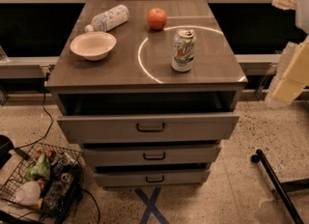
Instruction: Place 7up can into paper bowl
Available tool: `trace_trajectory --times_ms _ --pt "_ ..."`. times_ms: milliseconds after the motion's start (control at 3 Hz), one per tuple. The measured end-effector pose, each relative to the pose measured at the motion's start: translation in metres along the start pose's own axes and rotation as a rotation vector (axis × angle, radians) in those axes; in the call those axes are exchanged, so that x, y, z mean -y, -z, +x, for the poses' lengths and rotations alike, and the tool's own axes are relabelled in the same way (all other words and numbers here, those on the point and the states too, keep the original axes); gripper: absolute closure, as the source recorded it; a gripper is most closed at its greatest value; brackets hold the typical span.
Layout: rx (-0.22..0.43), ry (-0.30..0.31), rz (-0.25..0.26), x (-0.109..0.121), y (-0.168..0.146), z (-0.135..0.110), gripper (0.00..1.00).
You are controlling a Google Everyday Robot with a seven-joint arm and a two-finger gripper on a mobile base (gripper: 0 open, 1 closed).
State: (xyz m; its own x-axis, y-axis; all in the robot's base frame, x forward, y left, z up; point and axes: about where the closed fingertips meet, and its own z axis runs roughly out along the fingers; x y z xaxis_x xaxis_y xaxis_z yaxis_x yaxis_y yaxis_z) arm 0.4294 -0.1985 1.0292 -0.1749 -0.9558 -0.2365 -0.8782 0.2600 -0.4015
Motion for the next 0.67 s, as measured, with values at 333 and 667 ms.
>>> trace_trajectory --times_ms 333,667 --pt "0.010 -0.003 0.019 0.001 0.004 -0.003 0.00" --pt "0.074 -0.078 0.046 0.013 -0.013 0.001 0.00"
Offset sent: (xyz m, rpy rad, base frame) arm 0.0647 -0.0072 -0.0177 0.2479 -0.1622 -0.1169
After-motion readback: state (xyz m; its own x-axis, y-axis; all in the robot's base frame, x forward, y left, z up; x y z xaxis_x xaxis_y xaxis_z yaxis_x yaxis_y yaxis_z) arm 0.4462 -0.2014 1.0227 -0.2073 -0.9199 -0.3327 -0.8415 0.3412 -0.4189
